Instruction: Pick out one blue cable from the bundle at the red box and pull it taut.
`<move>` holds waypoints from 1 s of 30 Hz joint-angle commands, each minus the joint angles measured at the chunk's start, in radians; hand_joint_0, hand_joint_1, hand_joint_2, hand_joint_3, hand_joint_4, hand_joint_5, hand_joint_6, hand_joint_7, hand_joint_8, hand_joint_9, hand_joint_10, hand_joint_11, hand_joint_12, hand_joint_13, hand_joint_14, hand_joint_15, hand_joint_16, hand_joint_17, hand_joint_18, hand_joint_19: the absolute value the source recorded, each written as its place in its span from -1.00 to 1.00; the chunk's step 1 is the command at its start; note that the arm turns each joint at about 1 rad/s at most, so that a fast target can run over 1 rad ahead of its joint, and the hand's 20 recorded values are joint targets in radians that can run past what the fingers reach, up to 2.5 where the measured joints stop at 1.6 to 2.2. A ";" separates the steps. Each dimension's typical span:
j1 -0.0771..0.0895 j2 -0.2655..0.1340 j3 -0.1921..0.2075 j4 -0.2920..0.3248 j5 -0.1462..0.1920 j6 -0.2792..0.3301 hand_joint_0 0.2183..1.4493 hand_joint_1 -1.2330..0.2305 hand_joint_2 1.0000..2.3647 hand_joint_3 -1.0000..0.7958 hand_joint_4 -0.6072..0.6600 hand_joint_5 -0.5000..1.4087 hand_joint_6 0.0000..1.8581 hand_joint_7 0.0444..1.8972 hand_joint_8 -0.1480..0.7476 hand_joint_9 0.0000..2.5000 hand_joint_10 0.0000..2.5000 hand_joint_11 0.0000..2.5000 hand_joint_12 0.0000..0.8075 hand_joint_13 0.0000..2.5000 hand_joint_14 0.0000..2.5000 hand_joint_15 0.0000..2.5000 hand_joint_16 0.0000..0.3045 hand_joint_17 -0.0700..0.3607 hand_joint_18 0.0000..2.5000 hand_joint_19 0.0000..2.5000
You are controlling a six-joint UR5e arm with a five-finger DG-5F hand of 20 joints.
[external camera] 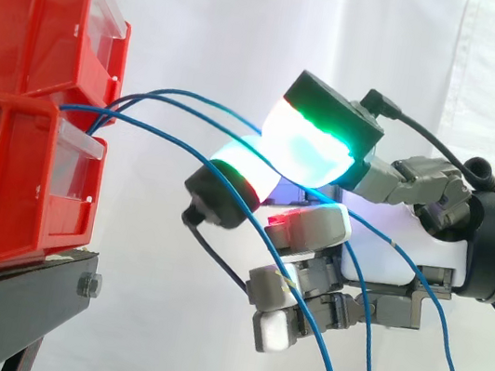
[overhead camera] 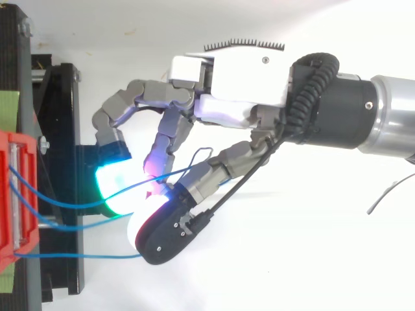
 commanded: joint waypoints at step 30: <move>0.002 0.001 0.000 0.000 0.000 0.000 -0.65 -0.33 -1.00 -0.44 -0.24 -0.52 -0.07 0.09 -0.09 0.09 -0.97 -0.18 -0.03 -0.28 -0.98 -0.55 -0.63 -0.09 -0.29 -0.58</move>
